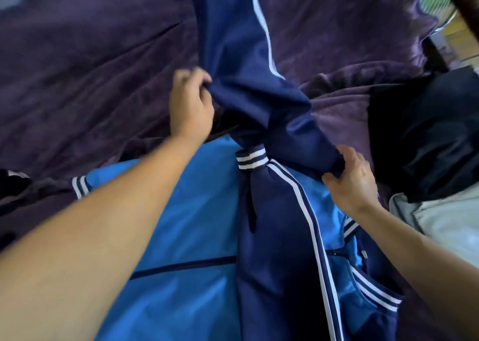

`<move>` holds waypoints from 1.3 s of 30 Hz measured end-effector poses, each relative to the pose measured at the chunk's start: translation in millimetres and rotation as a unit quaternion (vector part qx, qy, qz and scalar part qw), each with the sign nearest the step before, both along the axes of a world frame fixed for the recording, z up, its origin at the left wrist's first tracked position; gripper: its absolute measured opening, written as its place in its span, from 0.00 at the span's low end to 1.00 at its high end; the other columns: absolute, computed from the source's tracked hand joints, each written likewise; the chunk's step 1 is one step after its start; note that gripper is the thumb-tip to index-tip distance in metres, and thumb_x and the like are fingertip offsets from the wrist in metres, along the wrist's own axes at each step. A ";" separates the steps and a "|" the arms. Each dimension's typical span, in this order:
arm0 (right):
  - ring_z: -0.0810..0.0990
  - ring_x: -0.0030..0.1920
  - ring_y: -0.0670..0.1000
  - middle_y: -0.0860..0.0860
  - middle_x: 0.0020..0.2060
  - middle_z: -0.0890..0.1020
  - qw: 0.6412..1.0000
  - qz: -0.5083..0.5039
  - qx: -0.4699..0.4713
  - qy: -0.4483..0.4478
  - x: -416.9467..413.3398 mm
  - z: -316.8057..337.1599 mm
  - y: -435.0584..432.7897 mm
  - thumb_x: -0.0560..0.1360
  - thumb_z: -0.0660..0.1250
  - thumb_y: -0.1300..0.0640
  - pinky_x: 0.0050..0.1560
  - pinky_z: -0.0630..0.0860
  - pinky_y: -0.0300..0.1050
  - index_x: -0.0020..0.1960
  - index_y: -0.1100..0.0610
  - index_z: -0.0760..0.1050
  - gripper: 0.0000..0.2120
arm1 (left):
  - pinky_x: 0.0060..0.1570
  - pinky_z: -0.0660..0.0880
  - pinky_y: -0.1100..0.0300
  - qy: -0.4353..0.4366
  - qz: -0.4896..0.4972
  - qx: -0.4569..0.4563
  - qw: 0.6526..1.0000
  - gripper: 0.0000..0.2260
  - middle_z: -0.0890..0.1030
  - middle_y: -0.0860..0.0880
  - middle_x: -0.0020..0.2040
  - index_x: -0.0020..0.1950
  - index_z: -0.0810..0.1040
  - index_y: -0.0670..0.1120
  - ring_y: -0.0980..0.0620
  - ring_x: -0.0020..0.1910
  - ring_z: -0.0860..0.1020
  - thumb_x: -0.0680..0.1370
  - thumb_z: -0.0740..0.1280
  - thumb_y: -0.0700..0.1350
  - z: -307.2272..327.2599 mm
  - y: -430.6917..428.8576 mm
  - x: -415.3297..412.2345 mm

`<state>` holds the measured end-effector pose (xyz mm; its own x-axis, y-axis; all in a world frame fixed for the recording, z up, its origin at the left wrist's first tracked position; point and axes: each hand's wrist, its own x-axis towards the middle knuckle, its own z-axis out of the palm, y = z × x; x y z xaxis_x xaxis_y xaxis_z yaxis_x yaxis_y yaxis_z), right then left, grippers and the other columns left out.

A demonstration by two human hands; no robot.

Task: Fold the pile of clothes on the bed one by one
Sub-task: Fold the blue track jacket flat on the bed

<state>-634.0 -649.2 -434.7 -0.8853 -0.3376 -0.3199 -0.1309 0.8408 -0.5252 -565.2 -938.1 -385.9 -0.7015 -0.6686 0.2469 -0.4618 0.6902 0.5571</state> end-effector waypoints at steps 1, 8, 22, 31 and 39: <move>0.71 0.60 0.63 0.59 0.59 0.75 0.999 0.004 -0.010 0.033 -0.7 4.8 -2.2 0.70 0.69 0.63 0.56 0.69 0.57 0.66 0.57 0.71 0.25 | 0.52 0.69 0.56 -0.009 -0.007 0.035 0.999 0.13 0.79 0.38 0.48 0.51 0.79 0.38 0.42 0.49 0.77 0.71 0.59 0.31 -11.4 10.3 10.7; 0.74 0.61 0.59 0.56 0.59 0.78 0.991 0.052 -0.067 0.105 -30.8 24.5 -46.7 0.74 0.65 0.58 0.60 0.68 0.52 0.62 0.57 0.76 0.16 | 0.60 0.67 0.62 -0.213 -0.053 0.235 0.947 0.16 0.80 0.44 0.60 0.61 0.79 0.41 0.45 0.60 0.77 0.76 0.61 0.33 -83.5 74.3 88.8; 0.79 0.51 0.55 0.55 0.49 0.82 0.976 0.175 -0.072 0.108 -49.2 -1.6 -147.0 0.73 0.67 0.58 0.53 0.71 0.43 0.54 0.55 0.82 0.11 | 0.39 0.79 0.58 0.182 0.292 0.647 0.681 0.18 0.81 0.45 0.58 0.63 0.76 0.43 0.47 0.52 0.81 0.75 0.71 0.45 -83.6 -24.8 52.4; 0.77 0.36 0.37 0.50 0.47 0.79 0.977 0.003 -0.207 0.043 4.9 -1.8 -31.6 0.76 0.64 0.66 0.38 0.72 0.29 0.50 0.59 0.80 0.07 | 0.63 0.73 0.48 0.186 0.014 0.637 0.748 0.16 0.81 0.43 0.57 0.52 0.81 0.45 0.45 0.59 0.79 0.73 0.62 0.30 20.9 11.9 22.5; 0.80 0.43 0.53 0.51 0.41 0.82 0.809 -0.236 -0.212 -0.494 22.8 7.0 9.5 0.75 0.55 0.30 0.47 0.76 0.49 0.51 0.55 0.78 0.30 | 0.49 0.72 0.59 -0.186 -0.207 0.312 0.908 0.17 0.83 0.44 0.42 0.41 0.85 0.42 0.46 0.45 0.79 0.63 0.63 0.24 -11.8 149.1 144.0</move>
<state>-611.2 -639.7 -427.7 -0.3298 -0.3011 -0.8947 0.8126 0.3919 -0.4314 -421.2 -788.9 -397.6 -0.8818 -0.2561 -0.3960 -0.4714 0.4511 0.7578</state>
